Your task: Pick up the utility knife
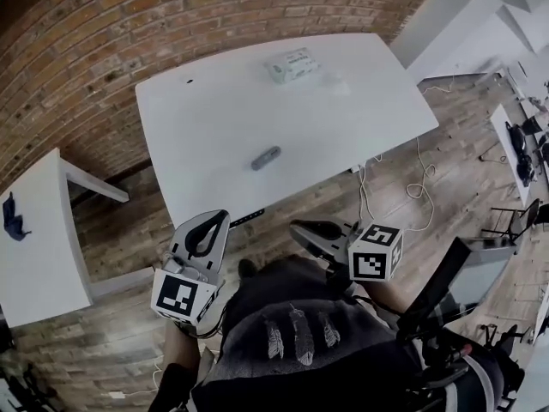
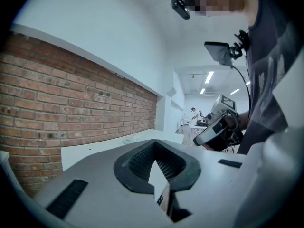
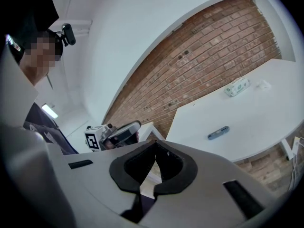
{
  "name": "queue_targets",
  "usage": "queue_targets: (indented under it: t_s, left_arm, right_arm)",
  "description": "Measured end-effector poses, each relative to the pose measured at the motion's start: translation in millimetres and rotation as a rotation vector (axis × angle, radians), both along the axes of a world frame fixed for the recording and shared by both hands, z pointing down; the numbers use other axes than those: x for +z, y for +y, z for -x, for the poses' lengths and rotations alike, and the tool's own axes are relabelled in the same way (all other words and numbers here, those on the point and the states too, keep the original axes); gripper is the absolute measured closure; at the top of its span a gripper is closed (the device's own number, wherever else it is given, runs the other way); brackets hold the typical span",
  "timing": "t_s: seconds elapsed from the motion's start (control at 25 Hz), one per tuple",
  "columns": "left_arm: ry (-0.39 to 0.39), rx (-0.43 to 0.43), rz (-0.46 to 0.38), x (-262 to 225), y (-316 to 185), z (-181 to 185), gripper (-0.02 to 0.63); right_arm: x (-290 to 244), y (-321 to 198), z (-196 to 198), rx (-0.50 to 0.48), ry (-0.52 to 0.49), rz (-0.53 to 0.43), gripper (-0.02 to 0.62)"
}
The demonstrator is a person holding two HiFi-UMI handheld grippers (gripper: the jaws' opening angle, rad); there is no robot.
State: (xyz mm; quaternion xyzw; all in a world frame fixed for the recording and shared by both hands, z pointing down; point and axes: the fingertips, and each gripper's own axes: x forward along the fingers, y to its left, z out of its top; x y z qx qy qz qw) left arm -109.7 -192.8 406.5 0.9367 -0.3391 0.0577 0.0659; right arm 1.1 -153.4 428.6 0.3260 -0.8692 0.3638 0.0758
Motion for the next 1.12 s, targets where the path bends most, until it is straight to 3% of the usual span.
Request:
queue_targets:
  t_s: [0.36, 0.56, 0.84, 1.0, 1.12]
  left_arm:
    - [-0.130, 0.069, 0.006, 17.1, -26.9, -38.4, 0.611]
    - [-0.278, 0.051, 0.011, 37.4, -60.5, -56.8, 0.611]
    - [-0.473, 0.070, 0.145, 85.3, -101.2, -91.5, 0.603]
    - [-0.608, 0.131, 0.232, 130.7, -115.9, -112.6, 0.428]
    - [-0.758, 0.191, 0.279, 171.9, -123.6, -123.2, 0.380]
  right_arm:
    - [12.4, -14.9, -27.2, 0.078, -0.058, 0.060, 0.595]
    - [21.5, -44.6, -39.8, 0.070, -0.127, 0.109, 0.595]
    - [29.3, -83.4, -62.6, 0.036, -0.216, 0.142, 0.595]
    - [43.5, -91.0, -78.3, 0.026, -0.259, 0.189, 0.595]
    - [49.6, -97.3, -94.9, 0.035, -0.267, 0.206, 0.595]
